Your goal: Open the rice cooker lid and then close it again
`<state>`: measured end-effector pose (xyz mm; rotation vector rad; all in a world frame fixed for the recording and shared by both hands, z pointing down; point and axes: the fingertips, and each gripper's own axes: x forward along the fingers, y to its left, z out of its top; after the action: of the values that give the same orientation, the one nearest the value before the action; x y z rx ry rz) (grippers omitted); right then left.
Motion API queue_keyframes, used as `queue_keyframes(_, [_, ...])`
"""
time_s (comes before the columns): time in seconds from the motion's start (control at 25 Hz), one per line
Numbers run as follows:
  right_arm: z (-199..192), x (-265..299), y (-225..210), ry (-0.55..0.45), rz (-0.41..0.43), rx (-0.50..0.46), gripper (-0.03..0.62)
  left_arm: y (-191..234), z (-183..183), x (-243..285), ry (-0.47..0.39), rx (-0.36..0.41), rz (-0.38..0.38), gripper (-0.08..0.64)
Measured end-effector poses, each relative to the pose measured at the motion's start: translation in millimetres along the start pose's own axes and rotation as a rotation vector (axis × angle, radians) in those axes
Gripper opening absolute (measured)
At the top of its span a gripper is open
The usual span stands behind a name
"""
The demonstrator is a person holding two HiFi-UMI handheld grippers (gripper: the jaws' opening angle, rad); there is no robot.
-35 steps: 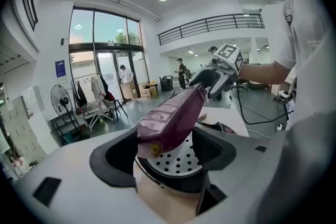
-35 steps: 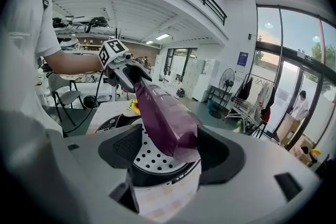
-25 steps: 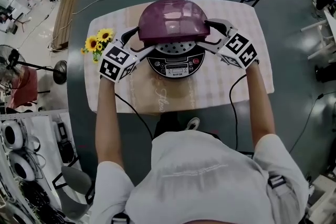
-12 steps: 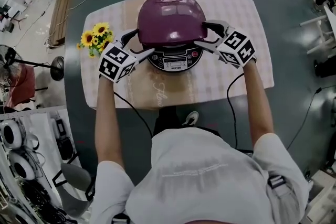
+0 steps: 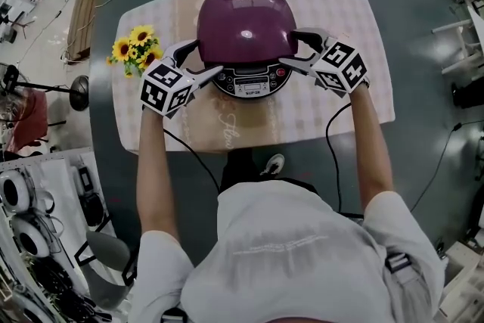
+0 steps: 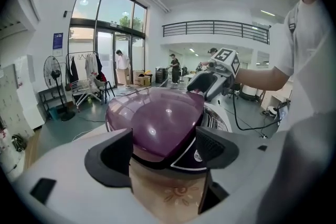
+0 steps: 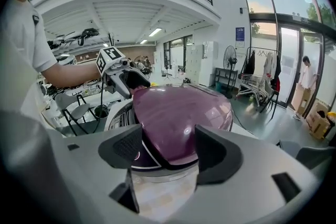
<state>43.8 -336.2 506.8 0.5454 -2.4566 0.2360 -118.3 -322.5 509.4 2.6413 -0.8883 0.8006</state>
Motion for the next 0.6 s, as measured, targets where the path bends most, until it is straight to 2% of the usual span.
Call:
queue_keyframes(0.4, [-9.8,6.1,-1.9,-0.001,-0.008,0.066,0.298,2.8,-7.3,3.5,-0.026,-0.101,-0.013,0.374])
queue_keyframes(0.6, [-9.8,7.0,-3.0,0.002,-0.024,0.07,0.287,8.8,-7.4,2.9,-0.036,-0.132,0.013,0.336])
